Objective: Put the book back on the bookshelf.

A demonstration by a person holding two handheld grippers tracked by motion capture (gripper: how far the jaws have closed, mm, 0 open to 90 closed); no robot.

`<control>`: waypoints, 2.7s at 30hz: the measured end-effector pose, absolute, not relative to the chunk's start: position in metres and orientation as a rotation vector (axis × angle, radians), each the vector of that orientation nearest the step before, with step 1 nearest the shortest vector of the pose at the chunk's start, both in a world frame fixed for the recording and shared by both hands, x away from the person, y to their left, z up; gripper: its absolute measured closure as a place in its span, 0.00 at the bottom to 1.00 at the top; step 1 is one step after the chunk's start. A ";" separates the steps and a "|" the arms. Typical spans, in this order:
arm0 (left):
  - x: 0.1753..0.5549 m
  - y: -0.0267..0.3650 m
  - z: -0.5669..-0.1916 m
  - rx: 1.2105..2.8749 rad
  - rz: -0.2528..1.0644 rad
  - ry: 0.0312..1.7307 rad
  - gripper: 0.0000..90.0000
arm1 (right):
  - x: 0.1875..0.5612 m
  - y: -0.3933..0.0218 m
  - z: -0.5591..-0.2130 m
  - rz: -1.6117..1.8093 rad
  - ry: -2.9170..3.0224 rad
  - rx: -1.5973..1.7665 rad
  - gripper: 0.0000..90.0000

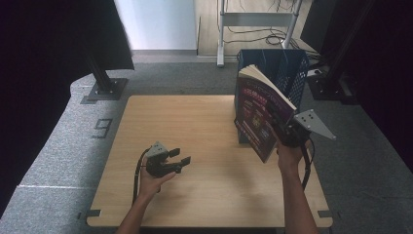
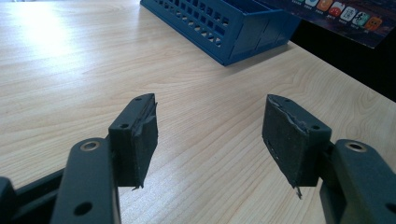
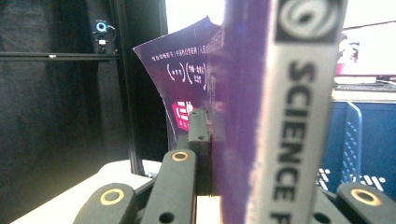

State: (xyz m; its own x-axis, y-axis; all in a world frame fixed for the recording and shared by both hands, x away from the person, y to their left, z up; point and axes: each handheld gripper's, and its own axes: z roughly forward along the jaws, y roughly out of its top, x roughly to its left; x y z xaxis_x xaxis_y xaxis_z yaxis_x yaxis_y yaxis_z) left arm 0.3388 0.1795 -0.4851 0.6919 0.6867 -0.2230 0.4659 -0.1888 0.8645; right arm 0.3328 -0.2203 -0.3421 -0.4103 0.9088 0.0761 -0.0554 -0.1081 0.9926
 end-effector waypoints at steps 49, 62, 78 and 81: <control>0.339 0.181 -0.490 1.847 0.234 0.920 0.40 | 0.392 -0.222 -0.340 1.497 1.320 1.094 0.91; 0.338 0.183 -0.488 1.836 0.228 0.922 0.40 | 0.414 -0.210 -0.347 1.475 1.325 1.121 0.91; 0.336 0.189 -0.487 1.828 0.234 0.924 0.40 | 0.439 -0.201 -0.348 1.435 1.295 1.146 0.91; 0.336 0.189 -0.487 1.828 0.236 0.925 0.40 | 0.441 -0.202 -0.347 1.427 1.285 1.154 0.90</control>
State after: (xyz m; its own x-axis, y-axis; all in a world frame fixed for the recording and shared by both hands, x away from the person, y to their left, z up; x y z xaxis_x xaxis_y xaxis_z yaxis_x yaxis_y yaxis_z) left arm 0.3361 0.1890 -0.4870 0.6849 0.6857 -0.2464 0.4843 -0.1757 0.8571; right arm 0.4409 -0.2023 -0.3468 -0.1901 0.9783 0.0819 -0.0207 -0.0874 0.9960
